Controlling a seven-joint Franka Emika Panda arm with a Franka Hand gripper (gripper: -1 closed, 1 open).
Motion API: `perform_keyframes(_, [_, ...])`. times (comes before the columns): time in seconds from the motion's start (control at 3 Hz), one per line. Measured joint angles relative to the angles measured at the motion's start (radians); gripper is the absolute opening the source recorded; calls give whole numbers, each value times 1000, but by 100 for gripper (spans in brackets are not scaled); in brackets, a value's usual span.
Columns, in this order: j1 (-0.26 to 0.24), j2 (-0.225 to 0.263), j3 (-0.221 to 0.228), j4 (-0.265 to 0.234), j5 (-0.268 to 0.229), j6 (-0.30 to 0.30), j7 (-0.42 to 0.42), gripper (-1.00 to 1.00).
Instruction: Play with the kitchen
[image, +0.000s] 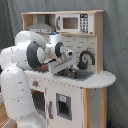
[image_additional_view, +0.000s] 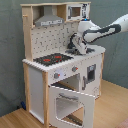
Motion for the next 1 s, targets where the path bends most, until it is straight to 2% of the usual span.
perform_keyframes(1.0, [-212,-1,227,40,4,-21,-3,100])
